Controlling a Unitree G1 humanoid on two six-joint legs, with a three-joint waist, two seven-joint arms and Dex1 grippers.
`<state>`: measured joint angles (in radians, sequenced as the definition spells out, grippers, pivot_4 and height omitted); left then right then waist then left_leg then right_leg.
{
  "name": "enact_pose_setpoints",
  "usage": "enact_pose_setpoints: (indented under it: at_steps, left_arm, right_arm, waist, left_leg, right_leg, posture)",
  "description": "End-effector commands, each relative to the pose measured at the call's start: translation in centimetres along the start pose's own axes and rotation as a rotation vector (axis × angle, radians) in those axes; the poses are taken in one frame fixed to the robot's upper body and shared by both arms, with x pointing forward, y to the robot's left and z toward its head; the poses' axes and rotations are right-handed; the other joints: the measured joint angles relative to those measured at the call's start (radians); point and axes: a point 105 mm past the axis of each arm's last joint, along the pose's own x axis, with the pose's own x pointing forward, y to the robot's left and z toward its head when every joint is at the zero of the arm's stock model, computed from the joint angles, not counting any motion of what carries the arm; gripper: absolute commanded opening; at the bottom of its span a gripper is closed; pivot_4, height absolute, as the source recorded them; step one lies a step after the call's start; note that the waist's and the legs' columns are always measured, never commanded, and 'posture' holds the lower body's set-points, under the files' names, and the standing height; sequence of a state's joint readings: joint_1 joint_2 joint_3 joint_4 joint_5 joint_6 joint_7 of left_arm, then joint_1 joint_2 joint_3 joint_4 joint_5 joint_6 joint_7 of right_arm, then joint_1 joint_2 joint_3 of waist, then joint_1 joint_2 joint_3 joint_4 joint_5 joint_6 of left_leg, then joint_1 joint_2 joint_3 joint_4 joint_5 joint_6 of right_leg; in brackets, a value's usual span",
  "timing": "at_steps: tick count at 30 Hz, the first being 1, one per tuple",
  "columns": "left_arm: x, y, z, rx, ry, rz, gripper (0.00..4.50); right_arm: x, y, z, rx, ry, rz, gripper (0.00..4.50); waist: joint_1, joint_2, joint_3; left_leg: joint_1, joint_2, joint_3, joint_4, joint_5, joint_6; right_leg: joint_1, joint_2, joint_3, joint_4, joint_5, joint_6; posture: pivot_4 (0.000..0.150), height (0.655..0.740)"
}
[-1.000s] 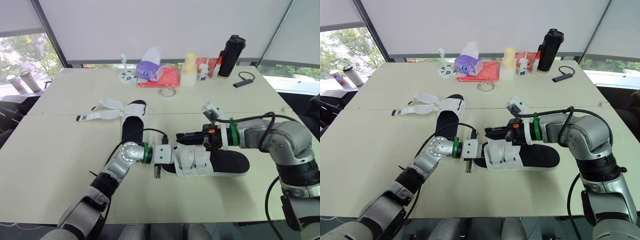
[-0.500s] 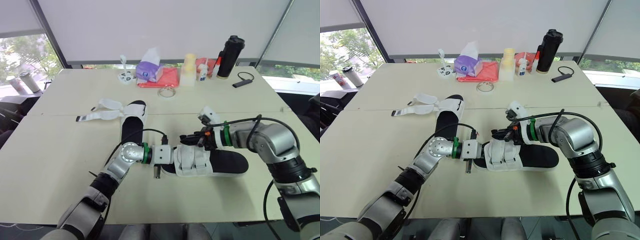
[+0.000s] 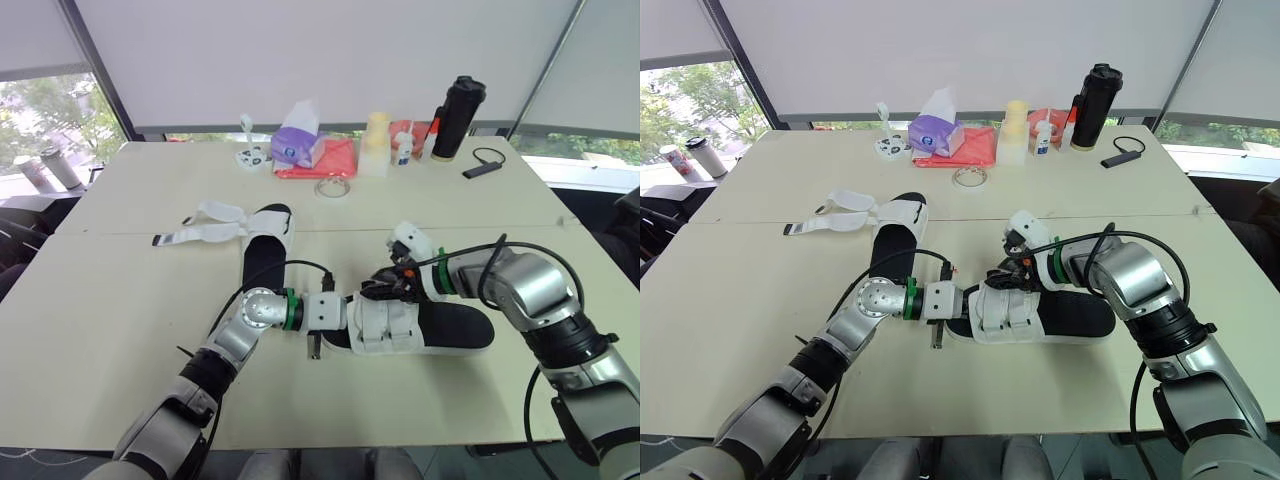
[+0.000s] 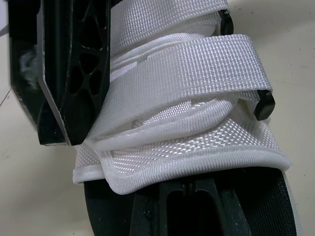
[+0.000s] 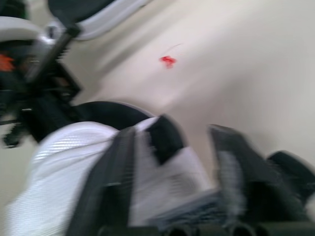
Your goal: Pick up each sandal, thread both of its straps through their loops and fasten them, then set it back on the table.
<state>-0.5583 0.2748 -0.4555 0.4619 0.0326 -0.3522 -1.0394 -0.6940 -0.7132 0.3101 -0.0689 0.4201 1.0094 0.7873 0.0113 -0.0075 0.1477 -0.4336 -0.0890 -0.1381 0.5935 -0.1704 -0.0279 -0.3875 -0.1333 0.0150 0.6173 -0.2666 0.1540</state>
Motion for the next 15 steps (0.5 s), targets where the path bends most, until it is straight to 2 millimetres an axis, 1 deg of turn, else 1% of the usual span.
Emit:
enact_pose_setpoints:
  at_steps: [1,7,11,15]
  left_arm:
    - [-0.4,-4.9,-5.2,-0.145,0.200,-0.152,0.00]
    - [-0.3,-4.9,-5.1,-0.147,0.197,-0.149,0.00]
    - [-0.3,-4.8,-5.1,-0.148,0.197,-0.146,0.00]
    - [-0.3,-4.7,-5.2,-0.146,0.197,-0.145,0.00]
  right_arm:
    - [0.0,-0.8,0.2,-0.057,0.007,-0.055,4.44]
    - [0.4,-2.6,0.3,-0.093,-0.010,-0.151,4.44]
    - [0.6,-3.2,0.4,-0.119,-0.018,-0.178,4.44]
    - [0.8,-3.8,0.2,-0.217,0.012,-0.223,4.44]
  waist:
    - [0.000,0.000,0.000]
    - [0.000,0.000,0.000]
    - [0.000,0.000,0.000]
    - [-0.001,0.000,0.000]
  left_leg:
    - [0.000,0.000,0.000,0.000,0.000,0.000]
    - [0.000,0.000,0.000,0.000,0.001,0.001]
    - [0.001,-0.001,0.000,0.000,0.001,0.001]
    - [0.001,-0.001,0.000,-0.001,0.001,0.001]
  right_leg:
    - [0.000,0.000,0.000,0.000,0.000,0.000]
    - [0.000,0.000,0.000,0.000,0.000,0.000]
    - [0.000,0.000,0.000,0.000,0.000,0.000]
    - [0.000,0.000,0.000,0.000,0.000,0.000]
  posture:
    - [0.150,0.7296]
    - [0.150,0.7296]
    - [0.150,0.7296]
    - [0.150,0.7296]
